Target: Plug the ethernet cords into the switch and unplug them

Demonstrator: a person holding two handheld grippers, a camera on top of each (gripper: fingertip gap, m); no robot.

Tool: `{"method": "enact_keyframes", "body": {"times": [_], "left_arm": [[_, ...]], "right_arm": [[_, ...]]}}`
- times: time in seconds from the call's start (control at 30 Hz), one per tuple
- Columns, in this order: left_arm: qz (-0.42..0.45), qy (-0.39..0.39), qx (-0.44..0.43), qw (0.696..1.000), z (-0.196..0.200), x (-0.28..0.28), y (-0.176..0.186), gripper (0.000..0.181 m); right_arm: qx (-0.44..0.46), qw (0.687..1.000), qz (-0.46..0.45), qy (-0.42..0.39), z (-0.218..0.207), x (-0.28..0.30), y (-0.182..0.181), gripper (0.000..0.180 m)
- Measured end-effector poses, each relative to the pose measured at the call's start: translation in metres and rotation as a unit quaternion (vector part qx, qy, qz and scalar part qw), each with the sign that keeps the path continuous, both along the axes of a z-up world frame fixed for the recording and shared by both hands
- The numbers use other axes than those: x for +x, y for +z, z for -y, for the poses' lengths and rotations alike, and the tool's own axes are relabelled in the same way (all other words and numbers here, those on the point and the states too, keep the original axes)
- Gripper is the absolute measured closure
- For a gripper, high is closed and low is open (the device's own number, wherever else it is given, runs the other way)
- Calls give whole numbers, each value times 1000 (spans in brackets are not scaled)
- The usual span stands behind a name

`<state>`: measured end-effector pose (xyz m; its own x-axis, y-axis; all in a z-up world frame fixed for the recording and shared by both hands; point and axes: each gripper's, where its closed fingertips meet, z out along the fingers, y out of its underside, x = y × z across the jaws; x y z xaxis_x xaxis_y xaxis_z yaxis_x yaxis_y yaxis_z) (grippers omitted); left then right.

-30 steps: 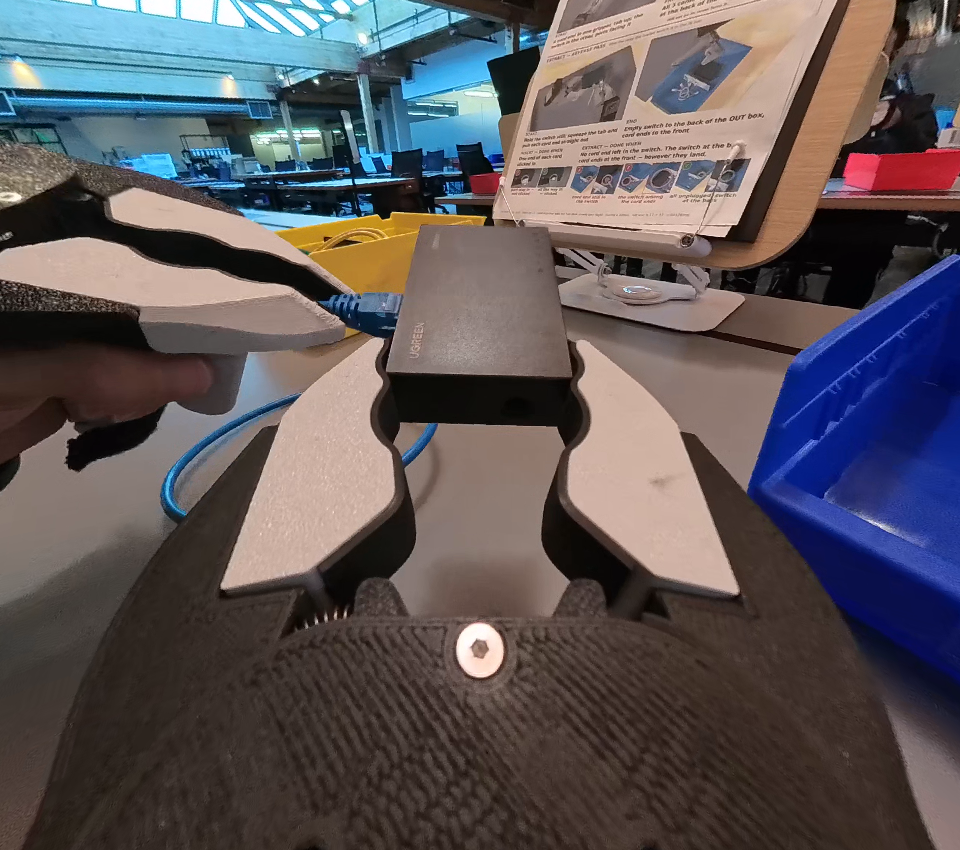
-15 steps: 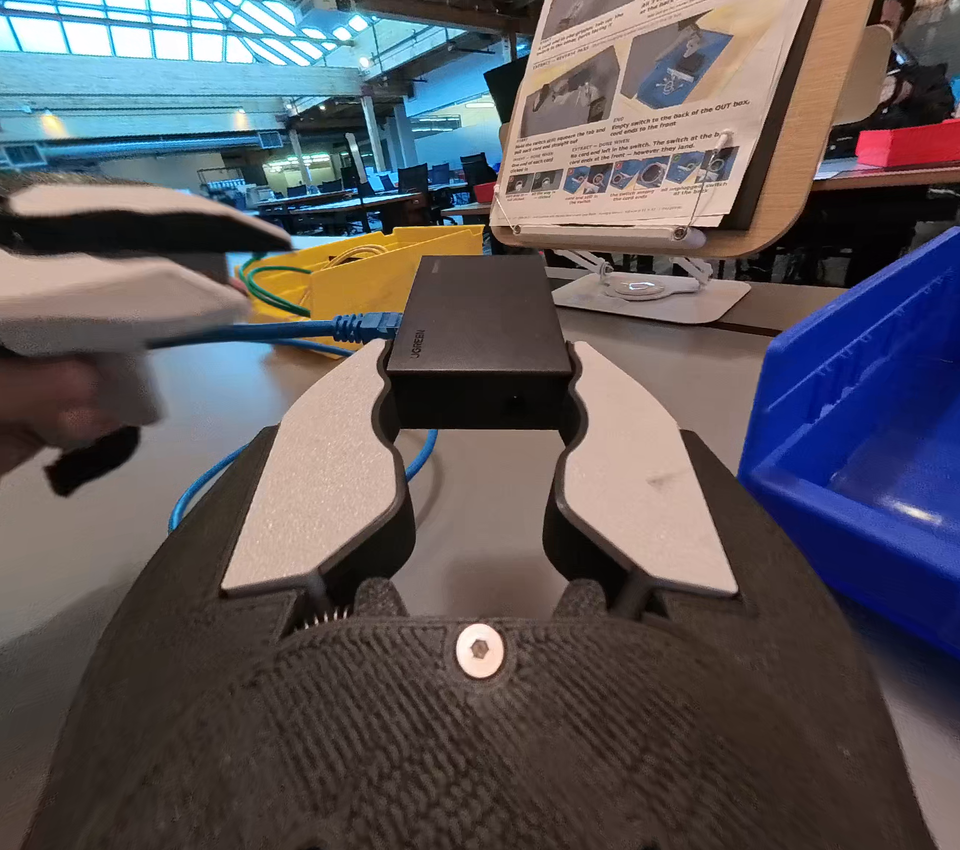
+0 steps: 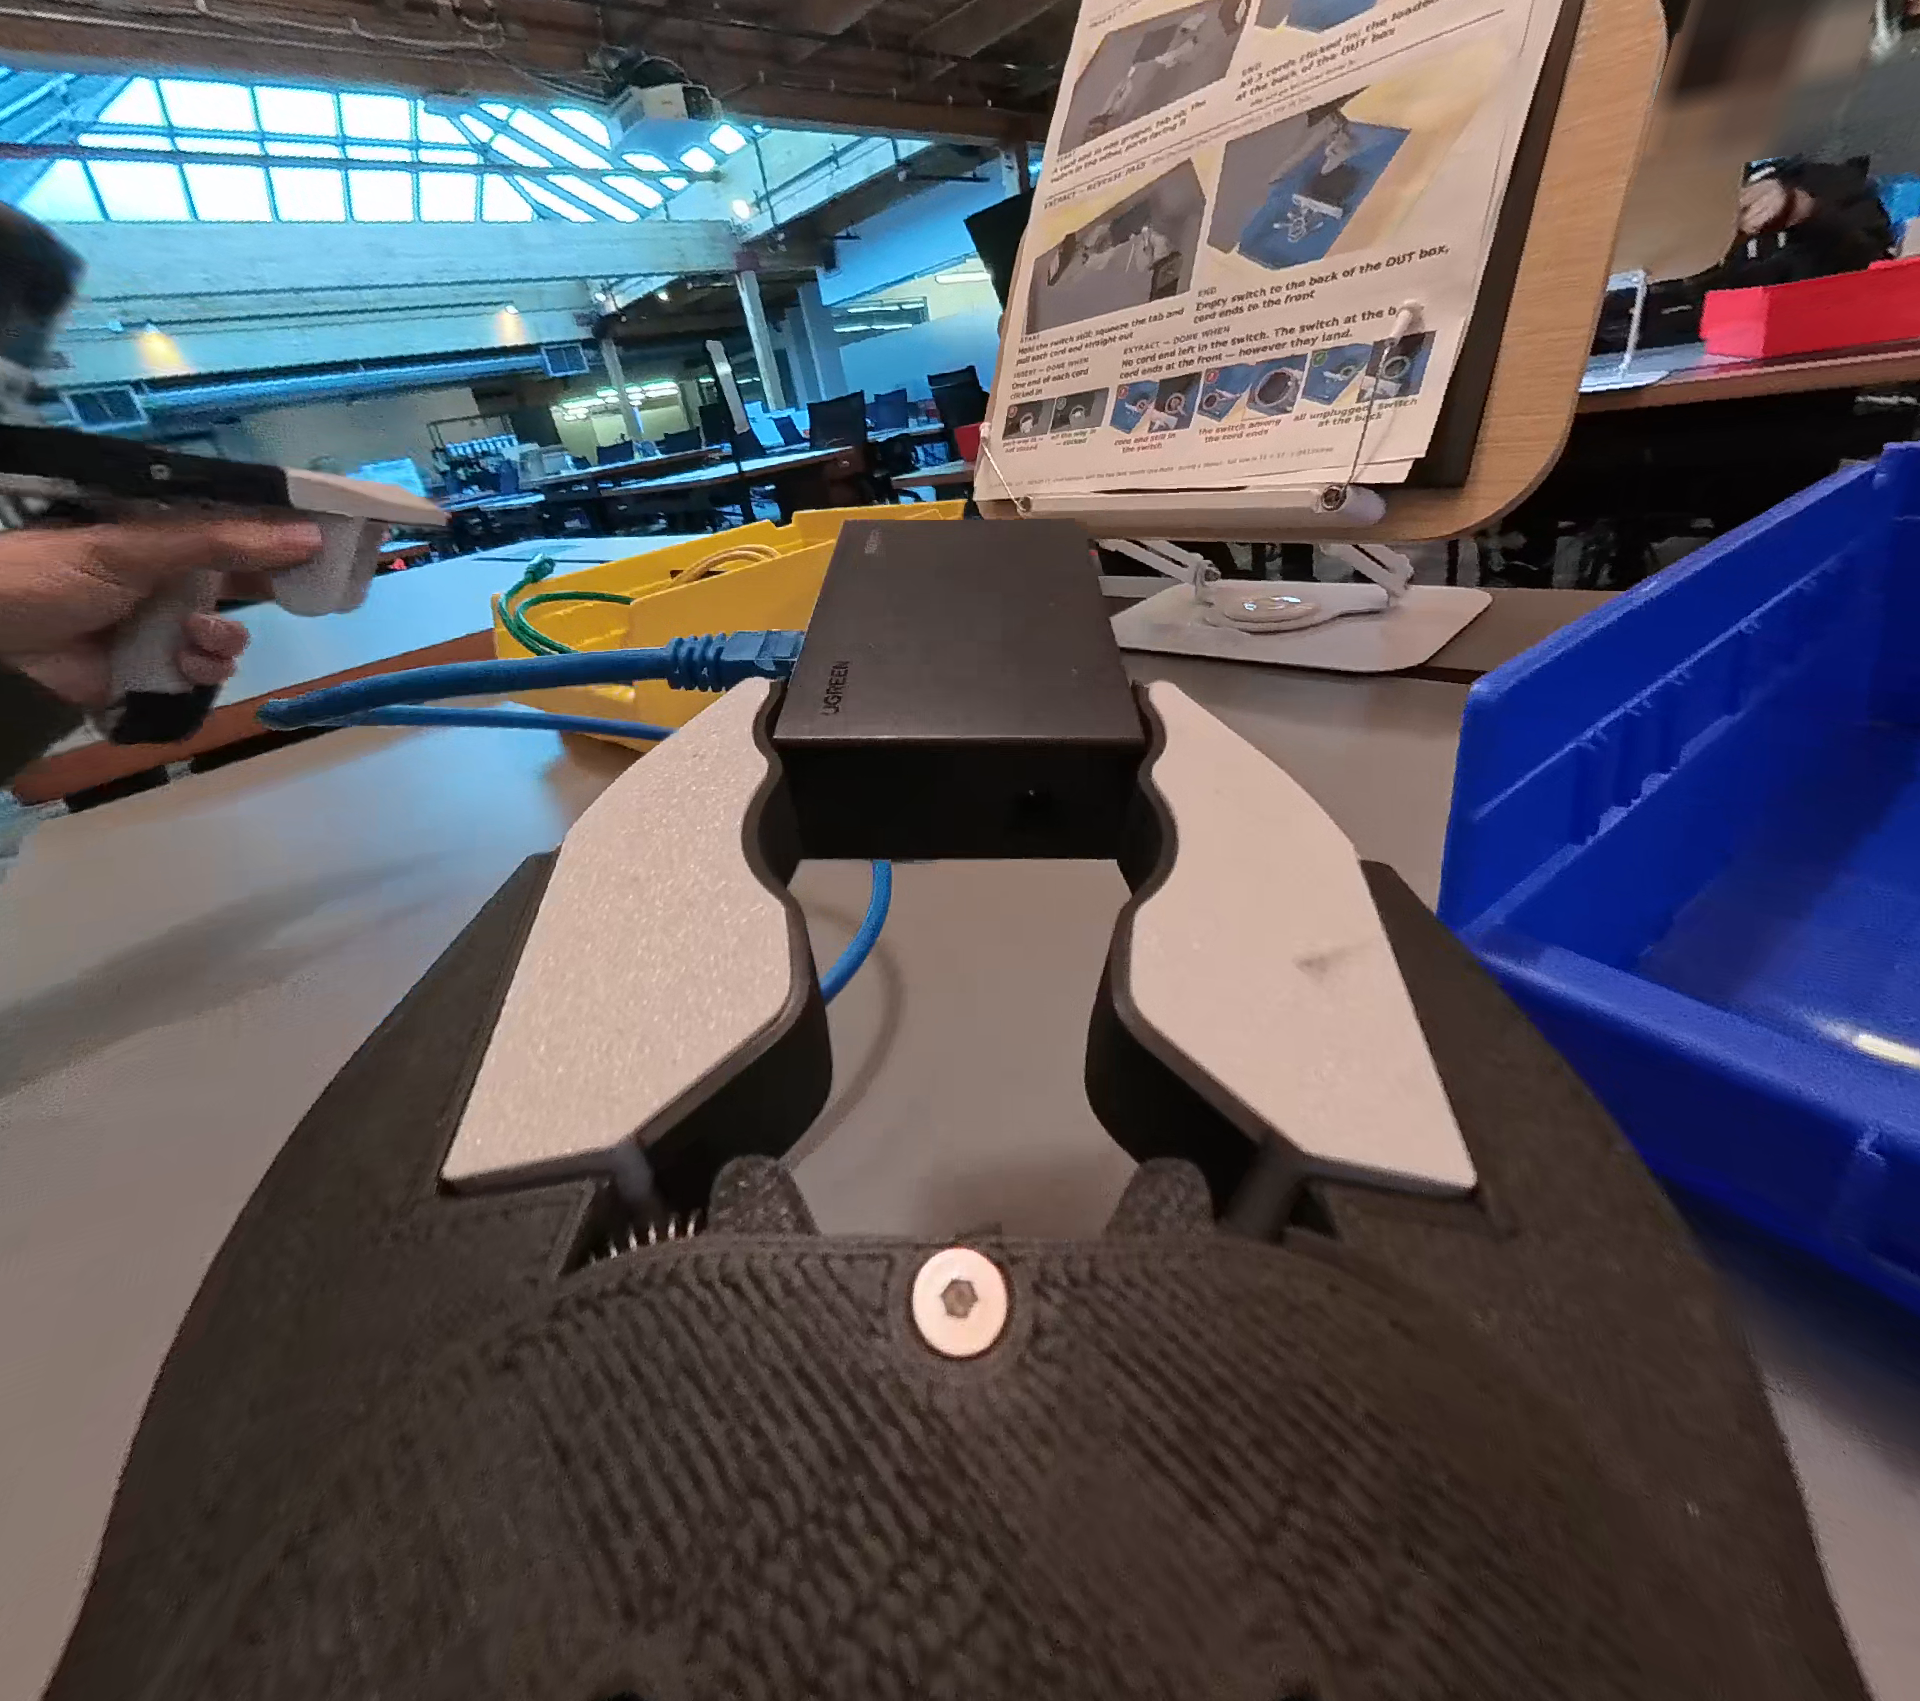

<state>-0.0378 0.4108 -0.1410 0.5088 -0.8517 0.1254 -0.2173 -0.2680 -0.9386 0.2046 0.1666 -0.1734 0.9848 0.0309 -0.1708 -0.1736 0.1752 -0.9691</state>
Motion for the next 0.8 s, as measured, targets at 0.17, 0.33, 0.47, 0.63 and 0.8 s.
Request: {"method": "enact_keyframes", "body": {"times": [0.17,0.33,0.47,0.63,0.8], "left_arm": [[138,-145,-98,975,61,50,8,146],[83,-302,-174,934,143,139,0,136],[-41,-382,-204,900,178,183,-23,126],[-29,-428,-345,835,189,201,-24,126],[-2,-438,-381,814,202,205,-26,103]], "right_arm": [[10,999,14,39,-5,-17,2,118],[13,997,48,53,-7,-32,3,118],[16,996,63,56,-6,-36,3,118],[29,997,61,32,-1,-24,6,118],[22,996,77,29,-4,-27,5,118]]}}
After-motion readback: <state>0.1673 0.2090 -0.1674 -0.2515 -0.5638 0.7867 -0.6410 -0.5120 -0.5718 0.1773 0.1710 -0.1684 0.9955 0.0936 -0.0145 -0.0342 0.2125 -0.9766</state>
